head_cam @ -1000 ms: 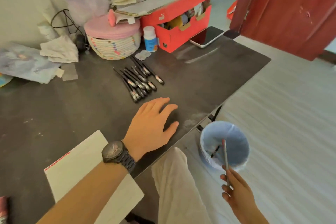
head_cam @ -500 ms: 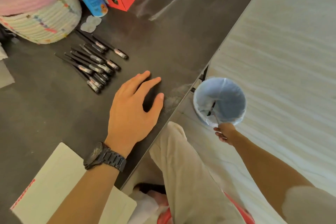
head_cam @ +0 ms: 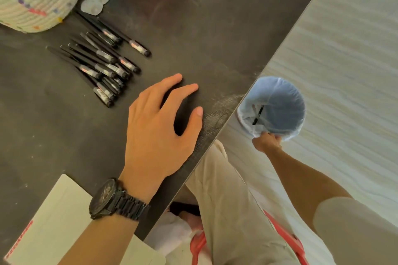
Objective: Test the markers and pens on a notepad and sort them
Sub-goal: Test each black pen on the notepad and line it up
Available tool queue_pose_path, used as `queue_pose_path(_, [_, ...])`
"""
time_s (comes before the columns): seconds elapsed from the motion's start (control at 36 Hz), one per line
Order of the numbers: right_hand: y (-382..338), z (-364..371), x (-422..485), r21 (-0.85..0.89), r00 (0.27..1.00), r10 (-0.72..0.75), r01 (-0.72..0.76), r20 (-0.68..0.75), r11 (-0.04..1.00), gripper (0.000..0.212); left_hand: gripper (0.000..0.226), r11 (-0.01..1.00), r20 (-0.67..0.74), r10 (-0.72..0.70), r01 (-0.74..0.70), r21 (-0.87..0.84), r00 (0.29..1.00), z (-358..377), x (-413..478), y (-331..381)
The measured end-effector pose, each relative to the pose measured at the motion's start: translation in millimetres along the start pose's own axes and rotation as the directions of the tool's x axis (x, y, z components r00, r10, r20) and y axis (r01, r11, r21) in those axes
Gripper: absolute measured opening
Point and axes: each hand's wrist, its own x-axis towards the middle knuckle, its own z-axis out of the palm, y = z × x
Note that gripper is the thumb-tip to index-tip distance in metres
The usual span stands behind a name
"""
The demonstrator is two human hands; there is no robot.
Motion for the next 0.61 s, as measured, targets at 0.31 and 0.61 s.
queue_pose_path(0.31, [-1.9, -20.3, -19.4, 0.072, 0.984, -0.094, 0.106, -0.154, 0.992, 0.053, 0.040, 1.000, 0.002, -0.007, 0.007, -0.016, 1.000, -1.0, -0.9, 0.0])
queue_pose_path(0.61, [8.2, -52.9, -114.5, 0.395, 0.858, -0.308, 0.472, -0.411, 0.788, 0.027, 0.036, 0.995, 0.060, -0.036, 0.042, -0.091, 0.998, -10.7, -12.7, 2.1])
